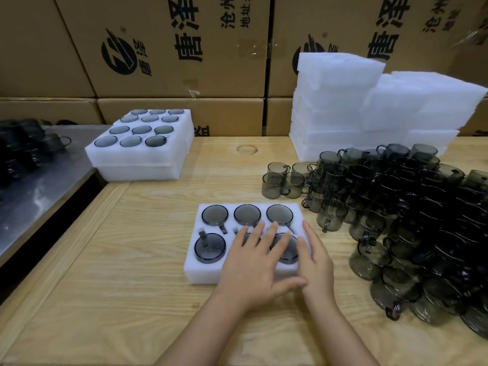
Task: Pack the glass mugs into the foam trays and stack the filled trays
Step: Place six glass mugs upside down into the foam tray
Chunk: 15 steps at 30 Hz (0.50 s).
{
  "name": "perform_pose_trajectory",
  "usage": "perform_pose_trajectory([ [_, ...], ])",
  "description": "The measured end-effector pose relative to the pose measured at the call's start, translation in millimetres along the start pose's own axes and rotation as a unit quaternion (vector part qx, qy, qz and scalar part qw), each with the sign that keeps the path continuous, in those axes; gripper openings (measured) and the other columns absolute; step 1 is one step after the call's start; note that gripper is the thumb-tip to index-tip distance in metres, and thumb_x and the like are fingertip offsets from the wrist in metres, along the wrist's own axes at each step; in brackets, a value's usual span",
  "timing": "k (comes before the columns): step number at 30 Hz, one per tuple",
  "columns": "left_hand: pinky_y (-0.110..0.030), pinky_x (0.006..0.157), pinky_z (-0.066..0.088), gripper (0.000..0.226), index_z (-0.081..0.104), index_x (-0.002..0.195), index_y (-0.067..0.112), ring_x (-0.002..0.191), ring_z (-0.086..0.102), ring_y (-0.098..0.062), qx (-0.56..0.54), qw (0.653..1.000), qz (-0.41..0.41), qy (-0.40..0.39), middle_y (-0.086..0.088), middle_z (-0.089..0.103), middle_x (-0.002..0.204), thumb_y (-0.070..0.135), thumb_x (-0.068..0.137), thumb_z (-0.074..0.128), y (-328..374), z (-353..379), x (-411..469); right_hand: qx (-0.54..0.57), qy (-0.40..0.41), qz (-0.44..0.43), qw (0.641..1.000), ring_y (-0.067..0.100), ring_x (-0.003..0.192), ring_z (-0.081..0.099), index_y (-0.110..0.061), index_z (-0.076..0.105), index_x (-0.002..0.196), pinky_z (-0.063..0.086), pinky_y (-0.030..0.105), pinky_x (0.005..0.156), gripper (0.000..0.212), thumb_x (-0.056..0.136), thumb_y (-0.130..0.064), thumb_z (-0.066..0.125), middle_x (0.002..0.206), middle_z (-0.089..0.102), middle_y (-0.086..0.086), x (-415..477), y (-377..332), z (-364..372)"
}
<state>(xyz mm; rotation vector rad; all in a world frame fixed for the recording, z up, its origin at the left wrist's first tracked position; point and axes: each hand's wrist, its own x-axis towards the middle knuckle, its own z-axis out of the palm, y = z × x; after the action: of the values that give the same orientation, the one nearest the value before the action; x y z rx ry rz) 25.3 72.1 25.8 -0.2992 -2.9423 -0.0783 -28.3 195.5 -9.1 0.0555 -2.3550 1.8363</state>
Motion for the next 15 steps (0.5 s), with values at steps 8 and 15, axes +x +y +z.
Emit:
perform_pose_trajectory([
  [8, -0.047, 0.094, 0.048, 0.070, 0.061, 0.128, 0.025, 0.118, 0.059, -0.026, 0.076, 0.997, 0.008, 0.025, -0.002, 0.058, 0.133, 0.069, 0.078, 0.038, -85.7, -3.8, -18.7, -0.014, -0.233, -0.032, 0.972, -0.026, 0.118, 0.030, -0.028, 0.025, 0.147, 0.022, -0.002, 0.096, 0.048, 0.100, -0.033, 0.037, 0.138, 0.028, -0.029, -12.9, -4.1, 44.1],
  [15, -0.052, 0.098, 0.042, 0.093, 0.057, 0.132, 0.019, 0.125, 0.054, -0.029, 0.091, 0.992, -0.083, -0.012, -0.003, 0.052, 0.140, 0.077, 0.084, 0.002, -169.6, -18.0, -29.4, -0.272, -0.242, -0.199, 0.910, 0.010, 0.136, 0.032, -0.017, 0.039, 0.142, 0.020, 0.026, 0.113, 0.052, 0.099, -0.044, 0.028, 0.146, 0.041, -0.004, -16.1, -5.3, 67.9],
])
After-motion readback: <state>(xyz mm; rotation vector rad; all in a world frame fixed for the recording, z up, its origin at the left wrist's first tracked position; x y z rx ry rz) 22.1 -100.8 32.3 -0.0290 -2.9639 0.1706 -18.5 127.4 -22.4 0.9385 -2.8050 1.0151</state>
